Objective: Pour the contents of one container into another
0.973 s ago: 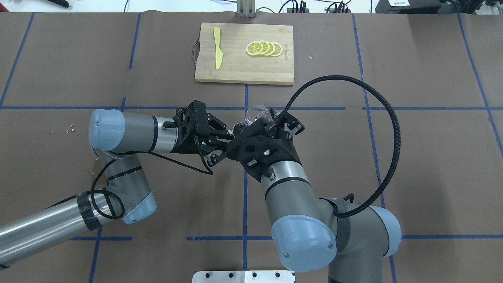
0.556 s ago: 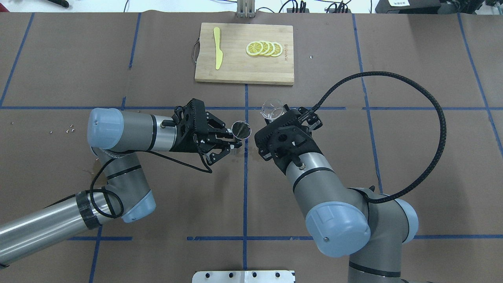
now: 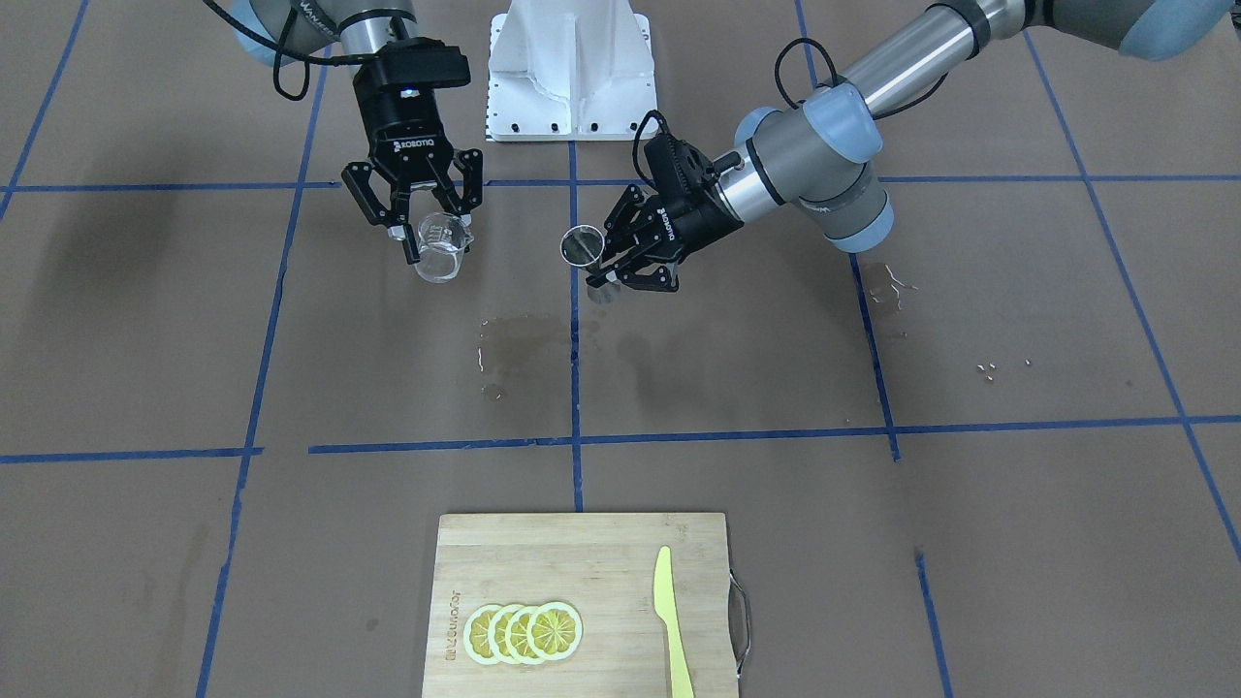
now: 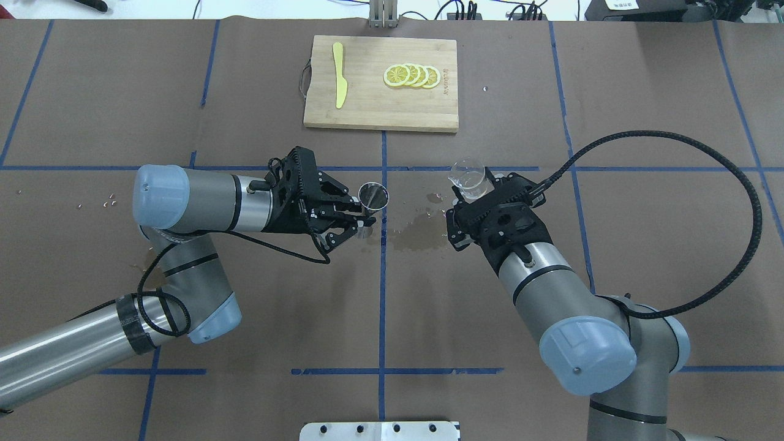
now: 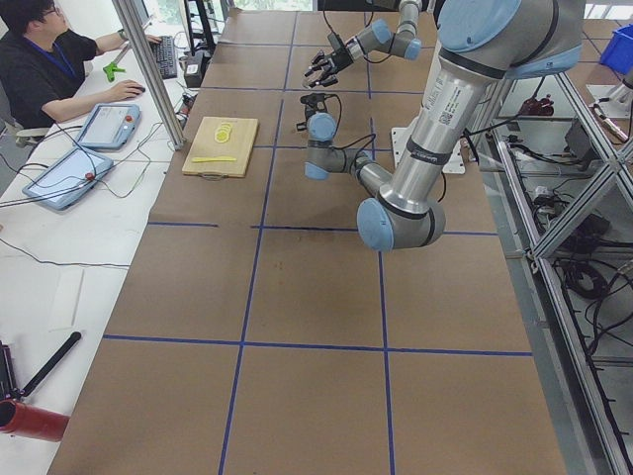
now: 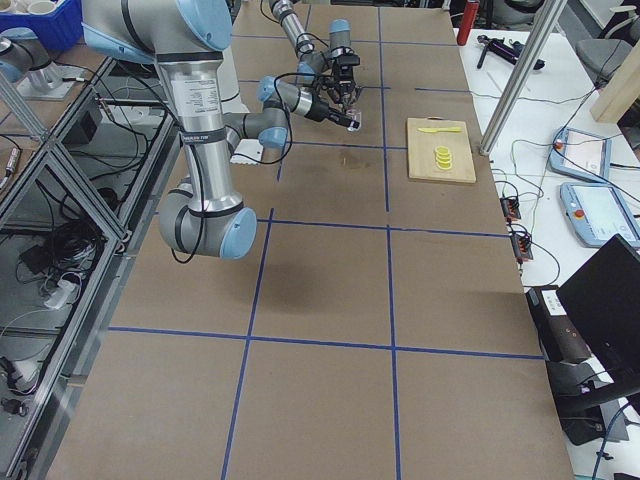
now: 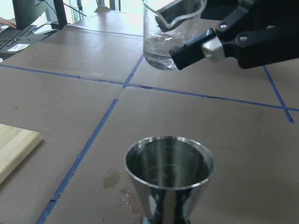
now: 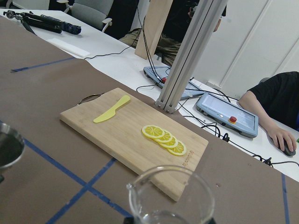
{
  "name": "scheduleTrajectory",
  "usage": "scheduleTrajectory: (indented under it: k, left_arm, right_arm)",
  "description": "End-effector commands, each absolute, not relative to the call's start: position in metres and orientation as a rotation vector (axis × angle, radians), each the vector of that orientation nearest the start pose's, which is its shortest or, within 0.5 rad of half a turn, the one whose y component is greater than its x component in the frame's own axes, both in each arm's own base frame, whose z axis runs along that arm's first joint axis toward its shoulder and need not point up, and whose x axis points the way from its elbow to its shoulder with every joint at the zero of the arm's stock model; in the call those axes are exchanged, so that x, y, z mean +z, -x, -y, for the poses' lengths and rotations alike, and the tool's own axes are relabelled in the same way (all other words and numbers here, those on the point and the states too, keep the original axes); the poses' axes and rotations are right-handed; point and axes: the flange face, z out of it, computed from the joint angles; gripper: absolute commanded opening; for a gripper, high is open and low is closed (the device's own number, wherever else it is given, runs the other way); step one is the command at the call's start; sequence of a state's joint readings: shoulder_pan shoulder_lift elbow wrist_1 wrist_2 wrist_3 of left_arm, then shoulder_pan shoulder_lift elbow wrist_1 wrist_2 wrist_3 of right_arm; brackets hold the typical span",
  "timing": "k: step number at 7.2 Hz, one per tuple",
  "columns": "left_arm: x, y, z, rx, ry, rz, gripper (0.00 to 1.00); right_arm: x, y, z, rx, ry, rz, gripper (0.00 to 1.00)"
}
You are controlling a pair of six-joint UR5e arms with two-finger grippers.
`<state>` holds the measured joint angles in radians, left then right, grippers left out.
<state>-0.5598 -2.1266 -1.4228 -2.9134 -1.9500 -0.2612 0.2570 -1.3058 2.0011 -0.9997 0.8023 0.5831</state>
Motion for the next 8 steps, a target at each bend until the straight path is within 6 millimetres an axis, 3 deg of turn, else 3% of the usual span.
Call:
scheduleTrajectory:
  k: [1, 3, 5, 8]
  left_arm:
    - [0.258, -0.493, 0.439, 0.822, -1.251, -1.311, 0.00]
    - [0.291, -0.442, 0.435, 0.798, -1.292, -1.296, 0.00]
    - [0.332, -0.407, 0.428, 0.780, -1.341, -1.297, 0.00]
    - [0.402, -0.332, 0.400, 0.719, -1.331, -1.234, 0.00]
  right_arm:
    - [0.256, 0.439, 0.327, -0.127, -1.222, 0.578, 0.00]
    - [0.255, 0.439, 0.328, -0.125, -1.223, 0.579, 0.00]
    - [0.256, 0.438, 0.327, -0.124, -1.224, 0.580, 0.00]
    - [0.256, 0.438, 0.327, -0.125, -1.223, 0.579, 0.00]
